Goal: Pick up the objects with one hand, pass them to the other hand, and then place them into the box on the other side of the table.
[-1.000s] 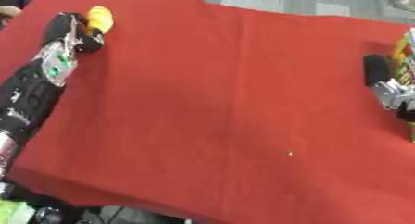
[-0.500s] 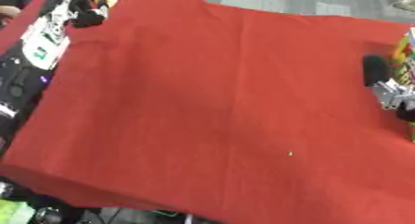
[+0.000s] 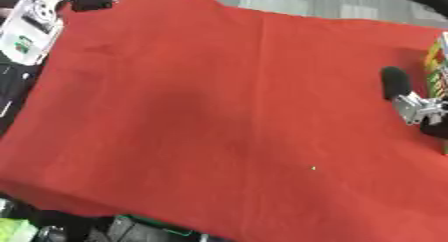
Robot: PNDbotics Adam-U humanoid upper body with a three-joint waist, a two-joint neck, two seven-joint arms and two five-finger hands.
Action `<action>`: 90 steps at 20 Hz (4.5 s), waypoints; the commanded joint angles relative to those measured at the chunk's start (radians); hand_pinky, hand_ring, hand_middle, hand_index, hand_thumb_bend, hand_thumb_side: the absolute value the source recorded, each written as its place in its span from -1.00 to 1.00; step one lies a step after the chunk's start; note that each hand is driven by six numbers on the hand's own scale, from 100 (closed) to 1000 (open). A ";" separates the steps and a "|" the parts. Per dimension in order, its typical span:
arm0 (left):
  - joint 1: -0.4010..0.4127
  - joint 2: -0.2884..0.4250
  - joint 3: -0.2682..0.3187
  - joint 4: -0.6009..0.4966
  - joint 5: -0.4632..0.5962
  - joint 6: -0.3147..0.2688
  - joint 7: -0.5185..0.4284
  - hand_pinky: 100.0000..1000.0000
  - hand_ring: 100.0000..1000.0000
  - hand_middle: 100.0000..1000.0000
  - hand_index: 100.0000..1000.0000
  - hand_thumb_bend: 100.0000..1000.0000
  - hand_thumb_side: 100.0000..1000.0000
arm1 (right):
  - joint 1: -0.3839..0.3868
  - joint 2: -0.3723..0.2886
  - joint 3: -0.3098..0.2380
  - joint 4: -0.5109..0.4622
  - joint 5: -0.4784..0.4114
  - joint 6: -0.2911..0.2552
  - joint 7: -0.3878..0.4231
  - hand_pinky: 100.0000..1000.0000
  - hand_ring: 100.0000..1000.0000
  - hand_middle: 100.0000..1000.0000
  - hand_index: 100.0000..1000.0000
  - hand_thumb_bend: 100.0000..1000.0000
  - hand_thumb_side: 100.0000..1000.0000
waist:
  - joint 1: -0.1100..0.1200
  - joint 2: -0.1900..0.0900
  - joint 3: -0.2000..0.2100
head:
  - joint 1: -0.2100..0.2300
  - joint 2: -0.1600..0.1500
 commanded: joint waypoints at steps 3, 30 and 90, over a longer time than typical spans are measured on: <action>-0.001 0.059 -0.106 -0.177 0.145 -0.018 -0.121 0.08 -0.11 -0.35 0.00 -1.00 -0.58 | -0.039 -0.023 0.027 -0.021 -0.004 -0.005 0.033 0.91 0.81 0.93 1.00 -1.00 -0.79 | 0.021 -0.016 0.005 | -0.011 -0.003; -0.121 -0.030 -0.432 -0.425 0.465 0.064 -0.471 0.07 -0.12 -0.37 -0.02 -1.00 -0.60 | -0.078 0.033 0.139 -0.021 0.029 0.050 0.127 0.77 0.54 0.55 1.00 -1.00 -0.76 | 0.021 -0.019 0.008 | -0.157 0.023; -0.128 -0.033 -0.382 -0.481 0.444 0.033 -0.506 0.34 0.39 0.27 0.59 -0.50 0.82 | -0.064 0.056 0.147 -0.021 -0.017 0.172 -0.218 0.33 -0.34 -0.93 -0.14 -1.00 -1.00 | 0.025 -0.017 0.006 | -0.155 0.022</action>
